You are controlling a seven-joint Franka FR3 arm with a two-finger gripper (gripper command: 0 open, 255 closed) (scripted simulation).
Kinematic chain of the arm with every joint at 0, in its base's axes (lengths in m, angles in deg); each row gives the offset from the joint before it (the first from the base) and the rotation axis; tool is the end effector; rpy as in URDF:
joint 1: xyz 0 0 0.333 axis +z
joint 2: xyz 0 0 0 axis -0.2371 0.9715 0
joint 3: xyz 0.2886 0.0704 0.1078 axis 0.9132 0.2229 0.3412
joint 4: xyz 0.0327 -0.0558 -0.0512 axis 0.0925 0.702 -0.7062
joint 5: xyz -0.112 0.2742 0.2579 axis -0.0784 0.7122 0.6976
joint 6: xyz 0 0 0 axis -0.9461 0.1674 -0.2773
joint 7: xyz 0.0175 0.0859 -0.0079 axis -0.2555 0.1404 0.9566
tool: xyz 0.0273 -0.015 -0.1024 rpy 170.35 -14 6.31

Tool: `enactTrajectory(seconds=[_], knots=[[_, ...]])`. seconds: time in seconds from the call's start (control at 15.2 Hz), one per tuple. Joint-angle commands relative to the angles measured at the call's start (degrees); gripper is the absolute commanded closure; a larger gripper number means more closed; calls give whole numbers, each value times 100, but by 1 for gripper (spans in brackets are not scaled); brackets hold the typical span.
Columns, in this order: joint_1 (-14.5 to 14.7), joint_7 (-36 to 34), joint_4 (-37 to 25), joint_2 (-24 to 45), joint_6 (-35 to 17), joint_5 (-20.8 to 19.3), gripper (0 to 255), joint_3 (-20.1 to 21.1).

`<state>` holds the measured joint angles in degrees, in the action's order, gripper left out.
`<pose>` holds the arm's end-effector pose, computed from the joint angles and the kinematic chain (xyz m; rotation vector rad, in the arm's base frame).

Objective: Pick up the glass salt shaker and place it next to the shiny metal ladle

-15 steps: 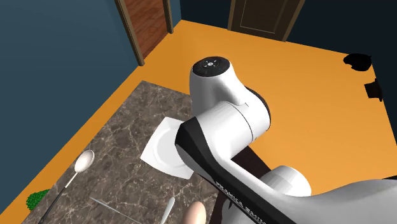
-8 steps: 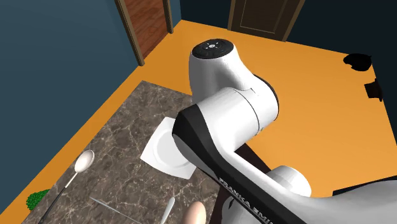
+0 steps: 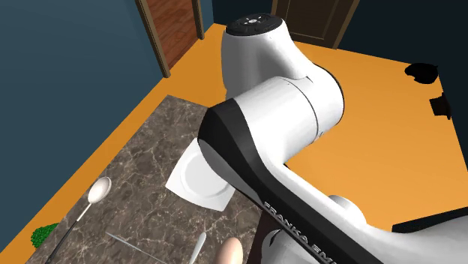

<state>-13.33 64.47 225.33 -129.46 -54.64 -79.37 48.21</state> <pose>0.2435 -0.0050 0.5040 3.0930 -0.2516 -0.0546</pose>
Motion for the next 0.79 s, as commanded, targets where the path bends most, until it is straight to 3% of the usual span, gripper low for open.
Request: enactTrajectory(seconds=[0.0,0.53,0.73], knots=[[0,5,-162,33,131,2,255,2],[0,23,-862,205,658,9,255,11],[85,-200,-1026,532,501,203,255,238]])
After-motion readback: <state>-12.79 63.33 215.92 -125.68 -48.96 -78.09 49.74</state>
